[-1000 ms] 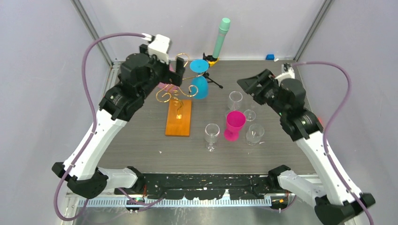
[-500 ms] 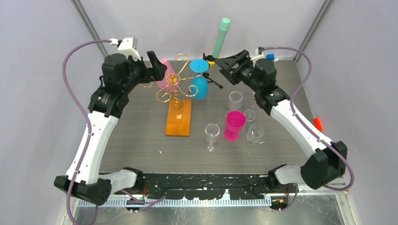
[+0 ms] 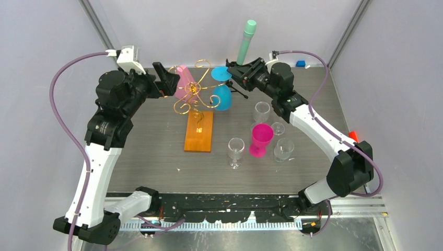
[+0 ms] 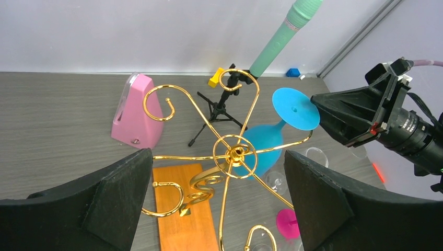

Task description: Take the wine glass off the wine glass rack

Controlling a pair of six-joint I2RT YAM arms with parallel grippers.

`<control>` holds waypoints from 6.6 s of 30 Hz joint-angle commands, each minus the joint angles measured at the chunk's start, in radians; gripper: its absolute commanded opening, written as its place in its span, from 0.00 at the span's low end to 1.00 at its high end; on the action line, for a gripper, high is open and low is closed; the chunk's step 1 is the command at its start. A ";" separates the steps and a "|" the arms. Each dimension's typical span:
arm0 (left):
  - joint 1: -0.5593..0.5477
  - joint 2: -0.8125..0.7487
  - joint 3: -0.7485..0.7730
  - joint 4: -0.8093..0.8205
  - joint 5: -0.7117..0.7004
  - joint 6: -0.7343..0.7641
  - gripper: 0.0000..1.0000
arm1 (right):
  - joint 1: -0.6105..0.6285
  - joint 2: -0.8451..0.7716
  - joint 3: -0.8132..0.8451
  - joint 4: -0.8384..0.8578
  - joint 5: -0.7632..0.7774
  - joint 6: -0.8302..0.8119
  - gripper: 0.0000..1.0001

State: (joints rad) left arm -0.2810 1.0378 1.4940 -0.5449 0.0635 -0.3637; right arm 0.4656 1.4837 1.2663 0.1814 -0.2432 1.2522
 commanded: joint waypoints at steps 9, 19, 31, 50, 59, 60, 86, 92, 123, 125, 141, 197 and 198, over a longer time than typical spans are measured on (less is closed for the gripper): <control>0.005 -0.011 -0.018 0.056 0.016 0.000 1.00 | 0.005 -0.064 0.017 0.031 0.023 0.017 0.01; 0.005 -0.027 -0.030 0.068 0.014 0.002 1.00 | 0.014 -0.147 -0.048 0.068 0.032 0.098 0.00; 0.005 -0.039 -0.049 0.083 0.015 -0.003 1.00 | 0.085 -0.160 -0.045 0.044 0.034 0.095 0.00; 0.005 -0.056 -0.054 0.082 0.066 -0.008 1.00 | 0.093 0.014 0.145 0.019 0.163 -0.099 0.00; 0.005 -0.032 -0.048 0.099 0.204 -0.050 1.00 | 0.093 -0.071 0.114 -0.020 0.346 -0.210 0.00; 0.005 -0.029 -0.051 0.109 0.225 -0.064 1.00 | 0.093 -0.081 0.098 -0.022 0.355 -0.218 0.00; -0.305 0.269 -0.145 0.919 0.671 -0.890 0.89 | 0.096 -0.627 -0.059 -0.449 0.120 -0.386 0.00; -0.369 0.268 -0.170 0.939 0.692 -0.913 0.79 | 0.096 -0.663 -0.076 -0.478 0.087 -0.382 0.00; -0.371 0.187 -0.153 0.973 0.708 -0.994 0.00 | 0.096 -0.837 -0.174 -0.394 0.280 -0.462 0.90; -0.360 0.168 -0.166 1.003 0.674 -1.029 0.00 | 0.096 -0.866 -0.197 -0.395 0.334 -0.460 0.91; -0.373 0.150 -0.292 1.449 0.470 -1.430 0.00 | 0.096 -0.897 -0.370 0.005 0.052 -0.306 0.94; -0.392 -0.030 -0.007 0.049 0.108 -0.023 1.00 | 0.096 -0.664 0.059 -0.857 1.093 -0.841 0.00; -0.391 -0.037 -0.005 0.028 0.084 -0.006 1.00 | 0.096 -0.651 0.061 -0.884 1.118 -0.870 0.00</control>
State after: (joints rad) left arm -0.6781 1.0367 1.4506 -0.2741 0.3347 -0.6052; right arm 0.5629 0.7532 1.2675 -0.4511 0.6052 0.4820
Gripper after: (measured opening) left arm 0.995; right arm 0.035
